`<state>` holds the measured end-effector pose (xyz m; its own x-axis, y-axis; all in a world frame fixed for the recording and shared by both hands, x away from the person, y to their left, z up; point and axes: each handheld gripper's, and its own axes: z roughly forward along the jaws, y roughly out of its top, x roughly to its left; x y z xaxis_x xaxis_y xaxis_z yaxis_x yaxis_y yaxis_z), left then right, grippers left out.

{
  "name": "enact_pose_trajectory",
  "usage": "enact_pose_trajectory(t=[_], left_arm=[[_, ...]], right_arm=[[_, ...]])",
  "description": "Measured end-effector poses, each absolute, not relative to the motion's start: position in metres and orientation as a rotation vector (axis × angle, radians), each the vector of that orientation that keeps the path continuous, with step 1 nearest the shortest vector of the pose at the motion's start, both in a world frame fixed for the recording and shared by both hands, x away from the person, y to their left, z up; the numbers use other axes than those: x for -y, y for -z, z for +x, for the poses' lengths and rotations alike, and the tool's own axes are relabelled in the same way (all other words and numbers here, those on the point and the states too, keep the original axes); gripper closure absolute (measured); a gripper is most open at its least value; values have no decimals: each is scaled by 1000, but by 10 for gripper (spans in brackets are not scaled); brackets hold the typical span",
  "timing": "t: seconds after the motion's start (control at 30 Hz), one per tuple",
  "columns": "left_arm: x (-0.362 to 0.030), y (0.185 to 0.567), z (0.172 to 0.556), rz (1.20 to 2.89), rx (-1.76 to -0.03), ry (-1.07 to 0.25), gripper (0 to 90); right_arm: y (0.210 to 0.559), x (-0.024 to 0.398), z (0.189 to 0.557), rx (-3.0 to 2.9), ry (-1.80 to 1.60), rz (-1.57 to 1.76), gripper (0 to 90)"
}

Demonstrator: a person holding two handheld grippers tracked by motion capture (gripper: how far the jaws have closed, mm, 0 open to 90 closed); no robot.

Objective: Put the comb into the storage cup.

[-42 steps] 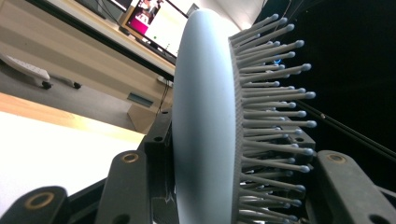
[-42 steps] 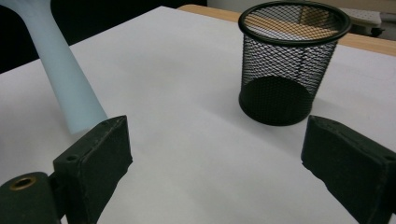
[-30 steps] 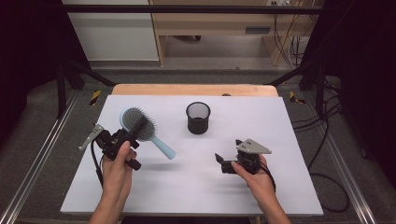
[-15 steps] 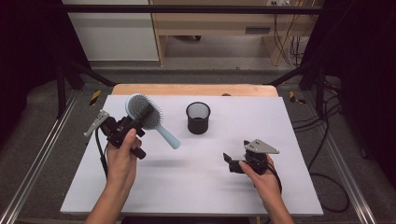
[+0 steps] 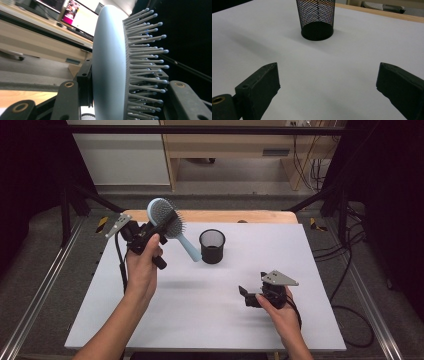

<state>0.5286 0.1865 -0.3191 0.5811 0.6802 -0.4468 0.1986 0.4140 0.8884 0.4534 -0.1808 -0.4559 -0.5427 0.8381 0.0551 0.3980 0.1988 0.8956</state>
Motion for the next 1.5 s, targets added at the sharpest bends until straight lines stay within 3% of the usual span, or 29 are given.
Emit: enact_pose_trajectory(t=[0.2, 1.5], left_arm=[[-171, 309, 545, 1203, -914, -376, 498], [-137, 299, 594, 1194, -1011, -425, 497]], right_arm=[[456, 180, 455, -2028, -1316, 1159, 50], [452, 177, 452, -1998, -1350, 1145, 52]])
